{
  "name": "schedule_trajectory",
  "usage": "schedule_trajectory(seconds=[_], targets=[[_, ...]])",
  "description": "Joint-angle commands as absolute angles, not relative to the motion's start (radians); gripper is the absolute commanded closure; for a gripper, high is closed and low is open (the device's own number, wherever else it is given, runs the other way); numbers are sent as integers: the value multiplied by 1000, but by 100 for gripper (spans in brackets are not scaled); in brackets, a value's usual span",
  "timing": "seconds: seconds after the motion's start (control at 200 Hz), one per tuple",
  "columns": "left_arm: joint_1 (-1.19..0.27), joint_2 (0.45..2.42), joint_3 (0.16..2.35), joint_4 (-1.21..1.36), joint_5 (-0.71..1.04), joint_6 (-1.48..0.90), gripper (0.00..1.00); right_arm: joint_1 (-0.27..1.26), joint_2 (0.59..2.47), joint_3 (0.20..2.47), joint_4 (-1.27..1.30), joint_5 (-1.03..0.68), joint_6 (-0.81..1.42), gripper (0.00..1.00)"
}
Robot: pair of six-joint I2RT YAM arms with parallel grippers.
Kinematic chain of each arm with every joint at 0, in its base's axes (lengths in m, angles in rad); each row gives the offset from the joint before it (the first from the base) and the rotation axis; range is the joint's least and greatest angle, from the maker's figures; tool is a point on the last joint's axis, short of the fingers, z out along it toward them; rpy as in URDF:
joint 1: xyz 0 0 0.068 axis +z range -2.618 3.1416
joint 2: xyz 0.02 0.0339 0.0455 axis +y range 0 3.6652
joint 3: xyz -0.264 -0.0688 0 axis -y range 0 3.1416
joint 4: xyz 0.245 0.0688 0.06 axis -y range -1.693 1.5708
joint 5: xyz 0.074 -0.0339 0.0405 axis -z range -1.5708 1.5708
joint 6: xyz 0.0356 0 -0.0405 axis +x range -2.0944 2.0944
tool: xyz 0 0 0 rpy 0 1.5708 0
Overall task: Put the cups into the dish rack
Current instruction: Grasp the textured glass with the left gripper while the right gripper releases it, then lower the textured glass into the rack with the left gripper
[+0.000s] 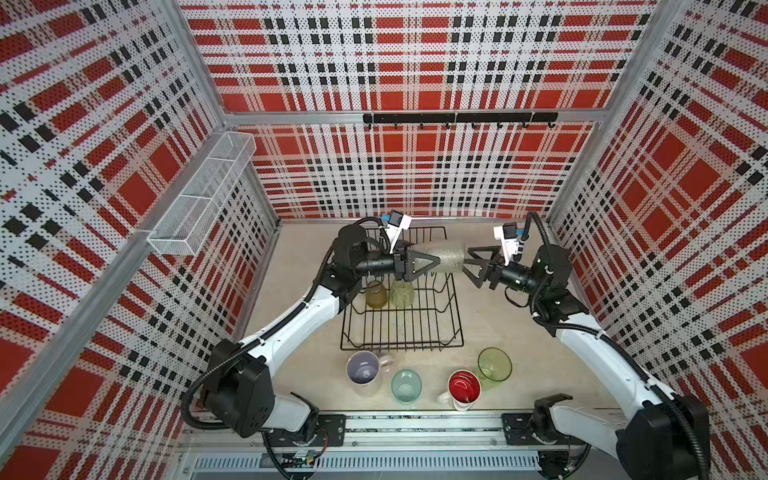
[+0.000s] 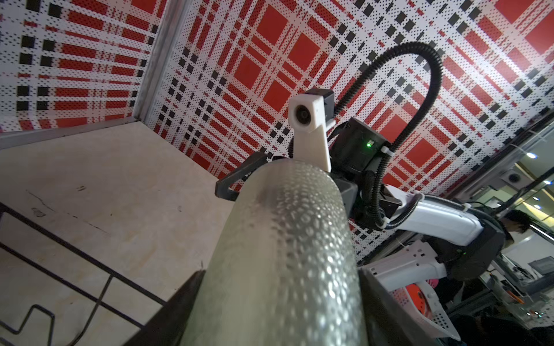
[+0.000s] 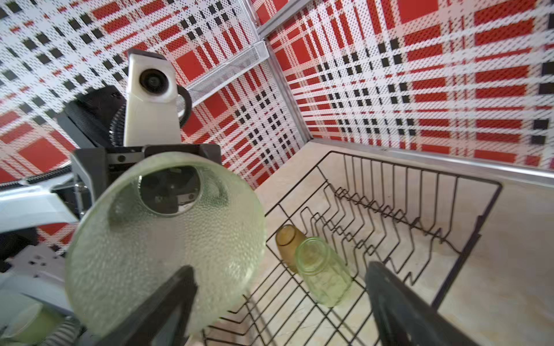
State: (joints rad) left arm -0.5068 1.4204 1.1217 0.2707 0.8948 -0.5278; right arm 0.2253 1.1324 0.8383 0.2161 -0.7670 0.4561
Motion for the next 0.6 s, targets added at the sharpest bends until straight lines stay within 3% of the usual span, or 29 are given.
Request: schedule_trajectory(seconds=[0.0, 0.256, 0.431, 0.591], targets=[[-512, 1390, 1155, 139, 780, -402, 38, 203, 1091, 829, 150, -633, 415, 0], [-597, 1410, 1244, -165, 432, -132, 38, 78, 997, 706, 62, -133, 478, 0], [-665, 1457, 1280, -273, 236, -34, 39, 0, 984, 571, 204, -117, 468, 0], [-746, 1554, 1367, -382, 30, 55, 39, -72, 1097, 545, 302, -130, 525, 0]])
